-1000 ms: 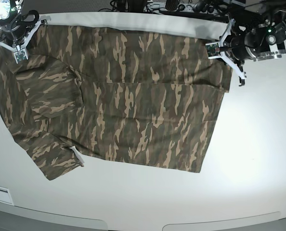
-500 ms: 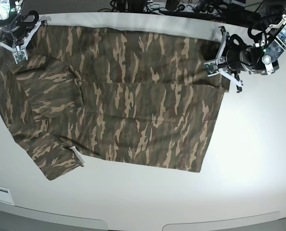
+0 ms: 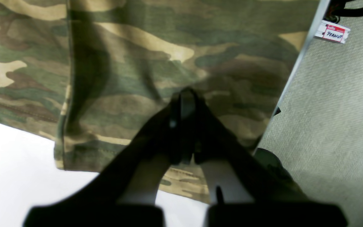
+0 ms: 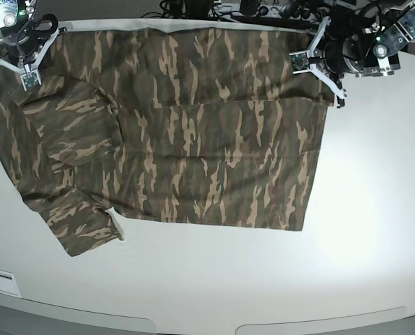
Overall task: Fold the T-shirt properly
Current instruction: 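Drag the shirt away from the hem with both grippers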
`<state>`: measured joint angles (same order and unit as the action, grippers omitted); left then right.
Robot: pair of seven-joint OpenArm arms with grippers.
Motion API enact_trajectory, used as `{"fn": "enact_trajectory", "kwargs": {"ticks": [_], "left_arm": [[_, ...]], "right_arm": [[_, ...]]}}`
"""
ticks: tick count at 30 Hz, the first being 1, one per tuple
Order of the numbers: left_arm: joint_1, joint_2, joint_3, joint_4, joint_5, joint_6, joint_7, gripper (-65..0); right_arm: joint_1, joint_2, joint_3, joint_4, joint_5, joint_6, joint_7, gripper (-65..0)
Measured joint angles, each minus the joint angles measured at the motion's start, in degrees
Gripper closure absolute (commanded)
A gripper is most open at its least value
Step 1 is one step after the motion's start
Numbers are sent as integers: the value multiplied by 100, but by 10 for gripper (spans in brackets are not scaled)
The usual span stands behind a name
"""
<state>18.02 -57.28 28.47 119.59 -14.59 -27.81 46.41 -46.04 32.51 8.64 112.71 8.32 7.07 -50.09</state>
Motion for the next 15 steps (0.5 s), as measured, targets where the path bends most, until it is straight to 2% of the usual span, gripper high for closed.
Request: {"fn": "enact_trajectory", "kwargs": {"ticks": [1,5,8,12,15], "left_arm": [[7,-35,4,2,-4,35,-9,0],[9,-68,7,2,-4,37,-17,0],[9,-70,7,7,-55,39,-13,0],[70,-90,7,199,-413,83,509,0],[201,-103,7,358,-444,79,695,0]], "right_arm": [[-11,-4,-2,-7,-140,-94,-153,0],[-42,0,-17,-11,-190,-289,-201,0],[-42,-2,-20,-13,-192,-323,-221,0],[-59,-2,-20,-11,-203,-334,-190,0],[-59,-2,-20,-11,-214,-350,-190,0]]}}
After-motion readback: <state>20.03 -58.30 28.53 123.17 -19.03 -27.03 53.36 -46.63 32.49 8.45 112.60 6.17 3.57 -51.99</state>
